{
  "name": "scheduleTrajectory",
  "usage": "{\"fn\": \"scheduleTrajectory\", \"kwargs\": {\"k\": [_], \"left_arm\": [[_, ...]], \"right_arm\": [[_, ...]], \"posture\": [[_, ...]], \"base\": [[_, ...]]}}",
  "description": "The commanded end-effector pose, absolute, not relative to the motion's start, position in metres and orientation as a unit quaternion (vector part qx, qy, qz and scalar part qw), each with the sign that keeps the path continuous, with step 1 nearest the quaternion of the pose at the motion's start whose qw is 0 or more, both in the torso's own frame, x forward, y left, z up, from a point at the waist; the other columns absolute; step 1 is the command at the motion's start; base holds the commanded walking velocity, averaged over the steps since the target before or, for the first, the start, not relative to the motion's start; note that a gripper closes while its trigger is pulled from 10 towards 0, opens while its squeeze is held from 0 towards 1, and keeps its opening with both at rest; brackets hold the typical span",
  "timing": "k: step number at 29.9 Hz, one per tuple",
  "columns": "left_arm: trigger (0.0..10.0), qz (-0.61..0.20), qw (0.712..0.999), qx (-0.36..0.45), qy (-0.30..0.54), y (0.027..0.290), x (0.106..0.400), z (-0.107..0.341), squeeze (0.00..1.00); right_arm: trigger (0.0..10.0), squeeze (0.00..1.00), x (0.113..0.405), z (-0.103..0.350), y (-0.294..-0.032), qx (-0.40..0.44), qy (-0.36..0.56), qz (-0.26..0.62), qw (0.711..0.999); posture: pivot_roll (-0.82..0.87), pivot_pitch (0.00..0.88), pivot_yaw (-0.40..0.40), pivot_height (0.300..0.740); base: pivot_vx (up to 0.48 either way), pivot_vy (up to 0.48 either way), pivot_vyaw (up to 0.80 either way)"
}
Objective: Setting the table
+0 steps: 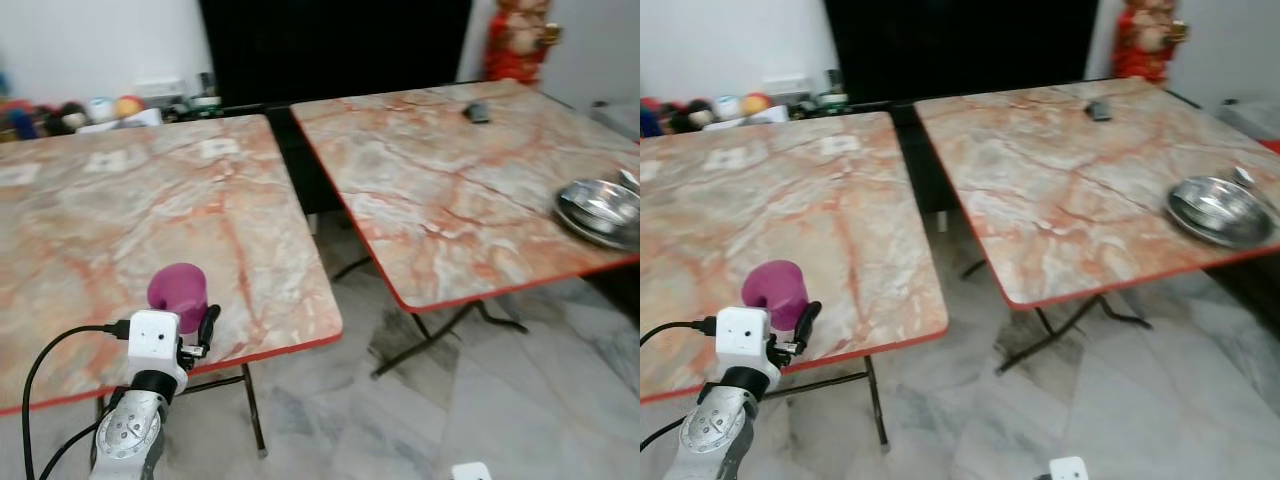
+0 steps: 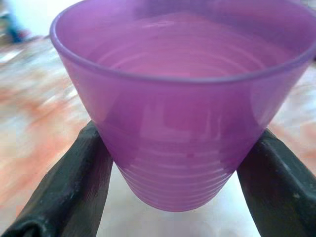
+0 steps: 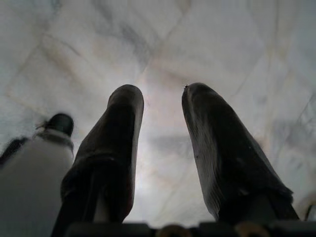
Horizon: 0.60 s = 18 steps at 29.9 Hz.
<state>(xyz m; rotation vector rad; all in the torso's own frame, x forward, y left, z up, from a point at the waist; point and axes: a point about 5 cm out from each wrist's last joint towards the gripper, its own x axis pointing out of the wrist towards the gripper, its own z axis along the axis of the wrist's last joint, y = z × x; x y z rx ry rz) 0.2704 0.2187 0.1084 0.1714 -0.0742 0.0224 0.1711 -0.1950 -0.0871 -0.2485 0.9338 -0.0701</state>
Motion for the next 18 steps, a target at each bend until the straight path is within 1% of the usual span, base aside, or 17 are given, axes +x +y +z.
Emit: {"fn": "scheduleTrajectory", "kwargs": {"k": [1,11,13,15,18], "left_arm": [[10.0,0.015,0.995,0.094,-0.035,0.2196,0.2706,0.1102,0.0],[10.0,0.019,0.995,0.095,-0.032,0.22,0.2707,0.11,0.0],[10.0,0.02,0.995,0.096,-0.032,0.2201,0.2707,0.1102,0.0],[10.0,0.022,0.994,0.099,-0.033,0.2209,0.2706,0.1105,0.0],[10.0,0.023,0.994,0.101,-0.033,0.2214,0.2705,0.1105,0.0]], "right_arm": [[10.0,0.0,0.1691,-0.0888,-0.1899,-0.115,0.454,-0.03,0.883],[10.0,0.0,0.1696,-0.0887,-0.1902,-0.116,0.455,-0.032,0.882],[10.0,0.0,0.1696,-0.0886,-0.1903,-0.114,0.454,-0.033,0.883],[10.0,0.0,0.1696,-0.0886,-0.1901,-0.107,0.454,-0.036,0.884],[10.0,0.0,0.1697,-0.0885,-0.1899,-0.103,0.453,-0.037,0.885]], "posture": [[0.04,0.075,-0.019,0.74],[0.04,0.085,-0.022,0.74],[0.05,0.088,-0.023,0.74],[0.05,0.09,-0.024,0.74],[0.05,0.092,-0.025,0.74]], "base": [[0.0,0.0,0.8],[0.0,0.0,0.8],[0.0,0.0,0.61],[0.0,0.0,0.0],[0.0,-0.329,0.0]]}}
